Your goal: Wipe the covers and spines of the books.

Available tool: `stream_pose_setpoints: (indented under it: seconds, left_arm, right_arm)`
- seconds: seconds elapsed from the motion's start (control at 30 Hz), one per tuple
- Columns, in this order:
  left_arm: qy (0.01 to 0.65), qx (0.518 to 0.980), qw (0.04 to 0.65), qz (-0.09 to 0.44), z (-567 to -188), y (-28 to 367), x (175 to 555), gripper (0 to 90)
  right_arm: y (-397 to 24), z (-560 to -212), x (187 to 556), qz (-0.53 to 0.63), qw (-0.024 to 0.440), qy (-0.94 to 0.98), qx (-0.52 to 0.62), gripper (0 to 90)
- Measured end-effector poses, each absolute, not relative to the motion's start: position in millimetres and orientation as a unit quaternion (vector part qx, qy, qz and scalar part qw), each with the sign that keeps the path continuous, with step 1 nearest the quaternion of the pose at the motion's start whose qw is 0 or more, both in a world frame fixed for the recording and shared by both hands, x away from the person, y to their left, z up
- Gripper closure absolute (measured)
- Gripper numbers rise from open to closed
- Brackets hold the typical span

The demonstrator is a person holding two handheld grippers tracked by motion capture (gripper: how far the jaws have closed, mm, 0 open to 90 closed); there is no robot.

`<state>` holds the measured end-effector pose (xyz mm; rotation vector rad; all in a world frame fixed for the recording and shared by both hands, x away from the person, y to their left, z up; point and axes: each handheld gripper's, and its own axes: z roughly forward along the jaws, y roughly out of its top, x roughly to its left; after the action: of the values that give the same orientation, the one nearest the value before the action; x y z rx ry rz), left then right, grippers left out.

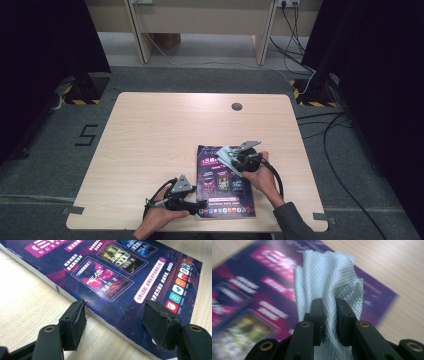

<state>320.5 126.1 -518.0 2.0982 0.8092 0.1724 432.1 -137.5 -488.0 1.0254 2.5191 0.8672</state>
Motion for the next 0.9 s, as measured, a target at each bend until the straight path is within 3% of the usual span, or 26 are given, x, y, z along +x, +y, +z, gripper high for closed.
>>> stream_pose_setpoints:
  seconds: [0.43,0.67,0.9]
  left_arm:
    - [0.323,0.84,0.43,0.07,-518.2,126.4,320.6,33.7]
    - [0.324,0.84,0.43,0.07,-518.4,126.5,320.3,33.6]
    - [0.324,0.839,0.43,0.071,-518.5,126.5,320.1,33.6]
  right_arm:
    - [-61.8,-489.8,406.8,0.315,0.107,0.904,0.269,77.2]
    - [-71.3,-490.4,412.4,0.322,0.092,0.898,0.286,75.8]
    - [-107.6,-487.8,427.7,0.308,0.103,0.885,0.332,75.5]
